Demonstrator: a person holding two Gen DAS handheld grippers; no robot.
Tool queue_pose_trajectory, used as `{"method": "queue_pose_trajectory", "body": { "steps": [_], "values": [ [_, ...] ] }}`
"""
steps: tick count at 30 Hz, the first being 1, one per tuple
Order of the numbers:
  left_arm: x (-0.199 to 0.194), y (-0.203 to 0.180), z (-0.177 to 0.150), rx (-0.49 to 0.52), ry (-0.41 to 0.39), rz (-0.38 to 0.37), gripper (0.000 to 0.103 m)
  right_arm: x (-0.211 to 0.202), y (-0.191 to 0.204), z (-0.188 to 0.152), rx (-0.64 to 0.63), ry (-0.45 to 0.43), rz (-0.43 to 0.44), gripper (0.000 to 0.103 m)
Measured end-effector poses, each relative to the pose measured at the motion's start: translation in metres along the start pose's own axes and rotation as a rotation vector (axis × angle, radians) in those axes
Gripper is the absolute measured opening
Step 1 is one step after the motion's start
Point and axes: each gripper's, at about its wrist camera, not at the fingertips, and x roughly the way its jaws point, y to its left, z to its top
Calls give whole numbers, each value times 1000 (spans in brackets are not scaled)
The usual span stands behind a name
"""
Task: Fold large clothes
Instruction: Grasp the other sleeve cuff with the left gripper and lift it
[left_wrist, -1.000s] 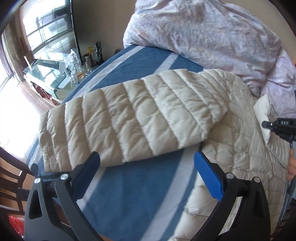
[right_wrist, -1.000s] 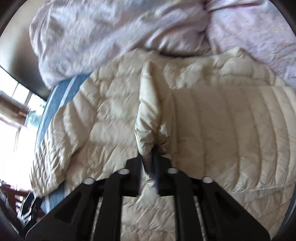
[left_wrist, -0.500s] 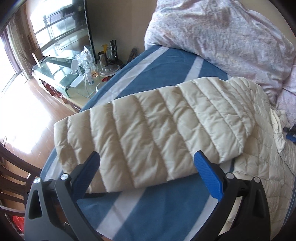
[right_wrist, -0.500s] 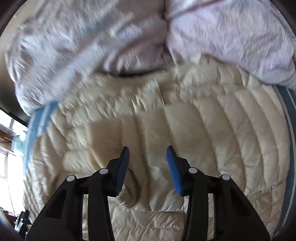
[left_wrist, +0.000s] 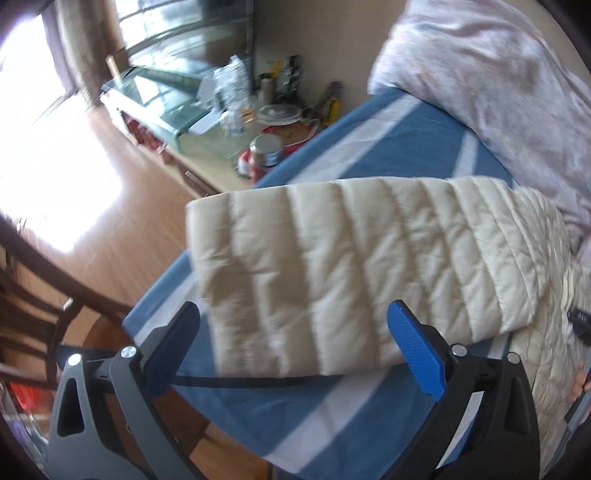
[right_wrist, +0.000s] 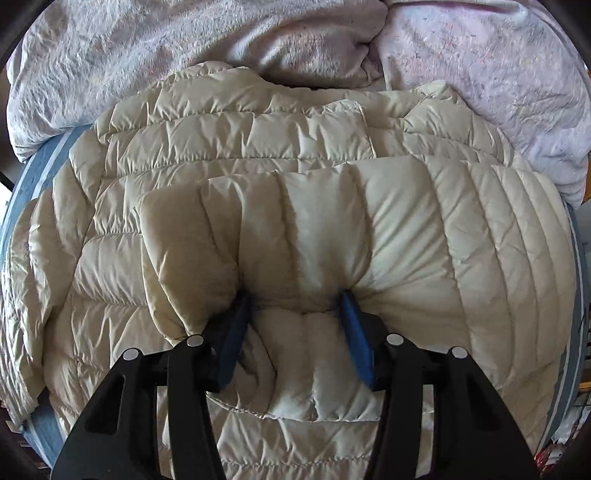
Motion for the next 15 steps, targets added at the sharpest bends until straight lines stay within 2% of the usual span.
{"method": "queue_pose_trajectory", "body": {
  "steps": [4,9,15],
  "values": [
    [5,22,6,-49,10,5,101,2,-1,3,-2,10,15,54],
    [15,37,14,-80,28,-51,101,3,4,3,-6,26,28,55],
    [29,39,16,-120,81,-96,81,-2,-2,5,-11,35,45,55]
  ]
}}
